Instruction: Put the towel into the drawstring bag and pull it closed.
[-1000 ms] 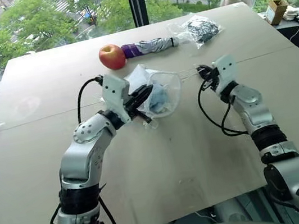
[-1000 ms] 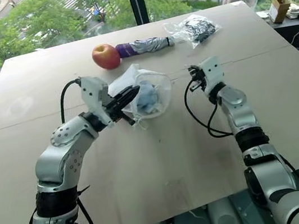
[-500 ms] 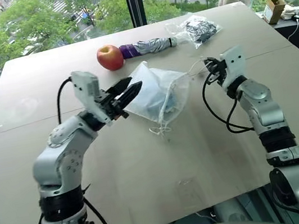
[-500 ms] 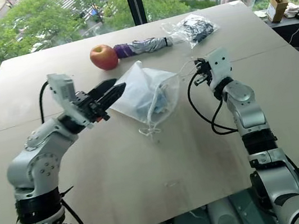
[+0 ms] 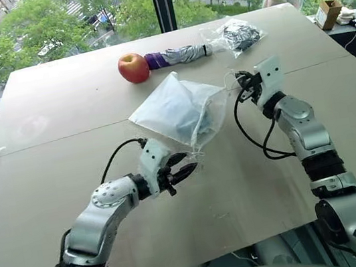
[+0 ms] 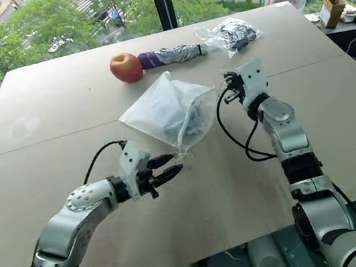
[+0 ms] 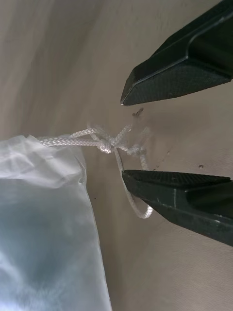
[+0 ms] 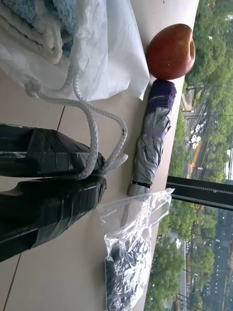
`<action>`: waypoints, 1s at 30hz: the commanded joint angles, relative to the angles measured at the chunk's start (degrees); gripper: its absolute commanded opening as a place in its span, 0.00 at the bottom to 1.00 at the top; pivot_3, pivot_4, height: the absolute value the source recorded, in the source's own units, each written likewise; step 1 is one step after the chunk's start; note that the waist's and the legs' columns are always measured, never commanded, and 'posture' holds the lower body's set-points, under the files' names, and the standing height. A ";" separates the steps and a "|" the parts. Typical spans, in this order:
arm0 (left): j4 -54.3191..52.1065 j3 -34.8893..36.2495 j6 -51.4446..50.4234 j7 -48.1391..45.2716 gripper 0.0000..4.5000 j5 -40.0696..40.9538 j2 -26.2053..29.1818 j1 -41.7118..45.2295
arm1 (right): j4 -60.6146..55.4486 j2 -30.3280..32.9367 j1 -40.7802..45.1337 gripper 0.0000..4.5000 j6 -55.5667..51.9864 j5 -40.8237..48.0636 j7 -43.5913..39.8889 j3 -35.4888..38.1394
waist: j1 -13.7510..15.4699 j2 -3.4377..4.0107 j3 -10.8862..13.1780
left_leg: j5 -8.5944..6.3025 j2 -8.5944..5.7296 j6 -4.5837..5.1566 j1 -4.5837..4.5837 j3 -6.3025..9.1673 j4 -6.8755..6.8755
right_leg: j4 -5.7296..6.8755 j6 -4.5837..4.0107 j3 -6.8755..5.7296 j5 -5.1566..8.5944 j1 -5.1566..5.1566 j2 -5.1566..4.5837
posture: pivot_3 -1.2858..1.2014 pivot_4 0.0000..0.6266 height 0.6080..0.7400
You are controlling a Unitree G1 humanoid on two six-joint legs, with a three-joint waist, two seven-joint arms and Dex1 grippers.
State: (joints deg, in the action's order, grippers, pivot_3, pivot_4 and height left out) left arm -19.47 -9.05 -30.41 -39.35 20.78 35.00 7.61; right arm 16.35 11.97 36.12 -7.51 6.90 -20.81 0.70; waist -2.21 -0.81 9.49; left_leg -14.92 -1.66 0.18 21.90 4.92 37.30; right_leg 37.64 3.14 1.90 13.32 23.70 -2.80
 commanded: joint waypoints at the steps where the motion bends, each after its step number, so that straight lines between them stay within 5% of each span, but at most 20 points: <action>1: 3.14 -2.49 5.71 -1.44 0.47 -4.96 0.28 1.19 | -2.39 0.31 1.21 0.00 0.09 0.09 0.39 0.57 | -0.06 0.00 0.00 | 0.00 0.00 0.00 0.00 -0.01 -0.01 | -0.01 0.00 0.00 0.00 0.00 0.00 | 0.52 0.24 1.00; 6: 7.86 -0.59 9.64 -2.22 0.47 -4.05 -3.54 2.81 | -3.46 0.61 0.13 0.00 -0.10 0.00 0.91 0.86 | 0.00 0.00 0.00 | 0.00 0.02 0.01 0.04 -0.03 -0.04 | -0.08 0.01 0.00 0.00 0.02 -0.04 | 0.52 0.24 1.00; 11: 8.62 2.32 10.39 -3.20 0.01 -1.32 -5.82 2.28 | -4.17 0.38 -0.45 0.00 -0.35 0.02 1.53 0.82 | -0.05 0.00 0.00 | -0.01 0.02 0.01 0.02 -0.01 -0.04 | -0.01 0.01 -0.02 0.00 0.02 -0.06 | 0.52 0.24 1.00; 23: 5.71 15.88 14.19 7.43 0.01 -0.08 -11.05 -4.69 | 0.46 1.22 1.24 0.00 0.01 -1.49 10.80 5.50 | 0.07 -0.01 0.00 | -0.01 0.03 0.01 0.00 0.00 -0.02 | 0.00 0.01 -0.04 -0.01 0.01 -0.08 | 0.52 0.24 1.00; 30: 7.86 24.74 22.24 27.07 0.01 -10.72 -15.40 -3.78 | 8.71 2.16 5.05 0.00 1.04 -2.55 21.86 10.82 | 0.21 -0.01 -0.01 | -0.01 -0.03 0.01 0.02 -0.02 0.01 | 0.02 0.01 -0.02 -0.01 0.02 -0.13 | 0.52 0.24 1.00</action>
State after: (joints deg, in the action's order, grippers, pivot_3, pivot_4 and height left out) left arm -11.10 11.22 -10.76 -18.40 13.13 19.59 3.18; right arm 25.14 13.05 39.56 -8.16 4.68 -2.27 8.39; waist -2.00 -0.83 9.48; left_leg -14.92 -1.68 0.19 21.91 4.90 37.31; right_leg 37.66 3.15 1.88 13.30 23.71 -2.92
